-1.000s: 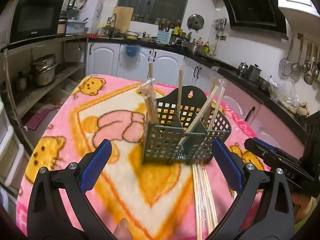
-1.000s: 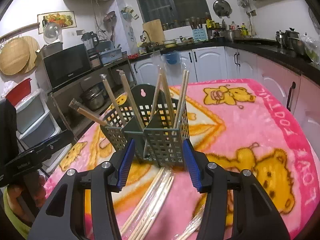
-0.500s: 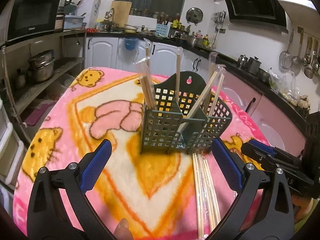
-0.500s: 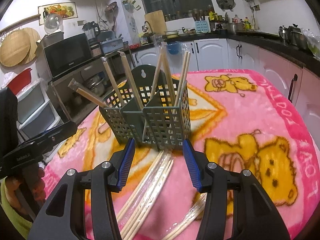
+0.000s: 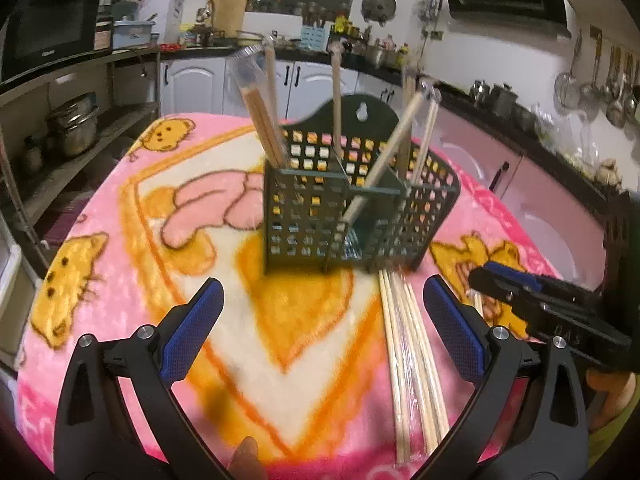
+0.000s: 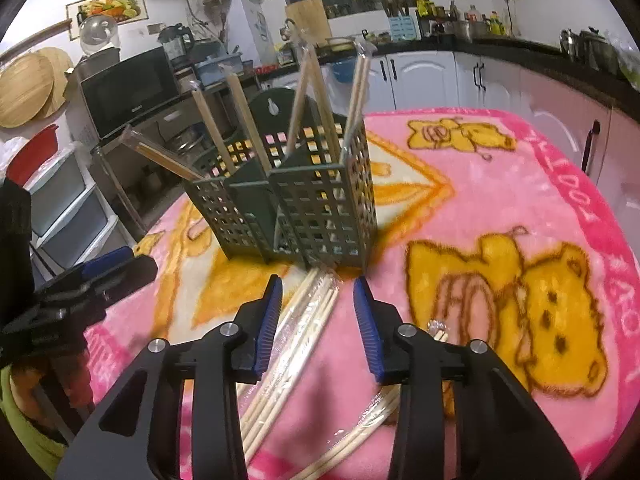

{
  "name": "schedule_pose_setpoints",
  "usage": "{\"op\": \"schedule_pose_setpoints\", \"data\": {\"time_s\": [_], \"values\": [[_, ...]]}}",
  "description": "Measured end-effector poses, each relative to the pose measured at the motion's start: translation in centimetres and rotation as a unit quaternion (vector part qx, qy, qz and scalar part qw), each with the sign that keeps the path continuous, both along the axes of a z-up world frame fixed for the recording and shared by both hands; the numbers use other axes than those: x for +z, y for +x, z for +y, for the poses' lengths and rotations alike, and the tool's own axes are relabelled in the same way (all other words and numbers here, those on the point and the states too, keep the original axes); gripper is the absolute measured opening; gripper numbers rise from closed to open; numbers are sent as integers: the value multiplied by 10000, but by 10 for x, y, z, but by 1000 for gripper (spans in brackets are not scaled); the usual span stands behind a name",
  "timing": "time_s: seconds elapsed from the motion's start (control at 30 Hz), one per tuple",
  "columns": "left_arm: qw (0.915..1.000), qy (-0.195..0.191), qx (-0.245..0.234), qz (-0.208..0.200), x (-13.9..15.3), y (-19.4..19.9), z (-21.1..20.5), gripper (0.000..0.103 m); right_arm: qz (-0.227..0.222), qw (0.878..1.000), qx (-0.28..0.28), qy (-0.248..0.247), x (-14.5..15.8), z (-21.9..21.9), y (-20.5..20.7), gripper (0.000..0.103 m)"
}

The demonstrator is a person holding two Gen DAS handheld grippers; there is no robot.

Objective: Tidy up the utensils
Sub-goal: 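Withdraw both open grippers and move them down toward the wrapped chopsticks, then close the left gripper on a chopstick while the right gripper grasps another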

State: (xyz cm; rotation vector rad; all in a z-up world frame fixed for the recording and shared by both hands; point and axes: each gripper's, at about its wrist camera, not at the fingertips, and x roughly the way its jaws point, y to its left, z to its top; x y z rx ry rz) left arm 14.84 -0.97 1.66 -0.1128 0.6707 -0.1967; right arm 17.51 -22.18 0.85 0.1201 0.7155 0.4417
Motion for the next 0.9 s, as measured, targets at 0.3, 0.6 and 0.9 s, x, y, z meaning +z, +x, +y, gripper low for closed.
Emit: {"op": "schedule_pose_setpoints", "data": {"time_s": [0.3, 0.6, 0.9], "values": [[9978, 77, -442, 487, -28, 6, -24, 82, 361, 9993, -24, -40, -16, -7, 12, 32], [9918, 338, -706, 1013, -60, 20, -48, 69, 749, 9972, -6, 2, -32, -10, 28, 32], [9882, 535, -771, 1213, -75, 33, -60, 63, 926, 9952, 165, -280, -43, 1, 48, 32]]}}
